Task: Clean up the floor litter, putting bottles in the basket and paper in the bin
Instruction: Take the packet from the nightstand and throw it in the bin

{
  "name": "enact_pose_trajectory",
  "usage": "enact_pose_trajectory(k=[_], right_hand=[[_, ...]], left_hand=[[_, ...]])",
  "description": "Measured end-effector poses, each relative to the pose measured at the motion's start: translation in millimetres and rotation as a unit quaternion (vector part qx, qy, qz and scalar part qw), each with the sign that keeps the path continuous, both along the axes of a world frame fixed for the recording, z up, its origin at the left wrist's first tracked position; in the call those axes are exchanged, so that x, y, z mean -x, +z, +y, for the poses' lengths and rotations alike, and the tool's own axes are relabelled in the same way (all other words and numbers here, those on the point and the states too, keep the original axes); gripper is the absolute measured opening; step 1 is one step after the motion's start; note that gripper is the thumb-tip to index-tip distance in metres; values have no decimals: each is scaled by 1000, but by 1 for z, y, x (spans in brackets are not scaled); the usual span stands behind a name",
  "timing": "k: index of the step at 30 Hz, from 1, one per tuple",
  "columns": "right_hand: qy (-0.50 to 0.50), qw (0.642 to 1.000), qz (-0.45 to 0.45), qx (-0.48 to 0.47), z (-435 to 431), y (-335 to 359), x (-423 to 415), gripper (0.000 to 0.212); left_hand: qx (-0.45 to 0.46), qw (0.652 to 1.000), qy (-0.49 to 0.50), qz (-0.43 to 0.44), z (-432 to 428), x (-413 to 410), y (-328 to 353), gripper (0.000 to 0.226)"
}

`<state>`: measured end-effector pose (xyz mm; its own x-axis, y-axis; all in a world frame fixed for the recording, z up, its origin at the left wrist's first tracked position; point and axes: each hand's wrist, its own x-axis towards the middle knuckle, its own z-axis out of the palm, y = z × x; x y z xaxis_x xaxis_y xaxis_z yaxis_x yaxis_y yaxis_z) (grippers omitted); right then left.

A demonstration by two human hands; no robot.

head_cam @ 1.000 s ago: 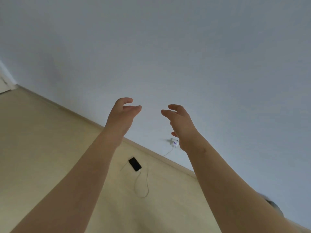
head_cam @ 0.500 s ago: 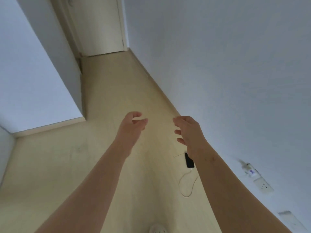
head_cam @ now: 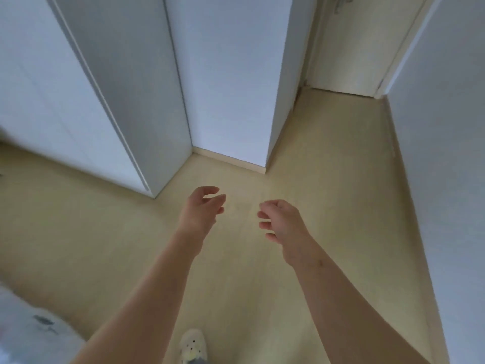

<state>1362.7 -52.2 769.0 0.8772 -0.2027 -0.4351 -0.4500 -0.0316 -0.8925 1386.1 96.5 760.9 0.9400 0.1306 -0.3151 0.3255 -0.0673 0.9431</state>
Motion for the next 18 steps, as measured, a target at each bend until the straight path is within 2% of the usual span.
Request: enact_pose_trajectory(k=[4, 9, 18], right_hand=[[94, 995, -10, 12, 97, 1, -62, 6], [181, 983, -10, 11, 211, 8, -122, 8], [325, 946, -12, -15, 418, 12, -207, 10]], left_hand=[[3, 996, 89, -14, 98, -38, -1, 17], [-12, 988, 152, -24, 208, -77, 5, 17], [-31, 946, 323, -21, 390, -113, 14, 16]])
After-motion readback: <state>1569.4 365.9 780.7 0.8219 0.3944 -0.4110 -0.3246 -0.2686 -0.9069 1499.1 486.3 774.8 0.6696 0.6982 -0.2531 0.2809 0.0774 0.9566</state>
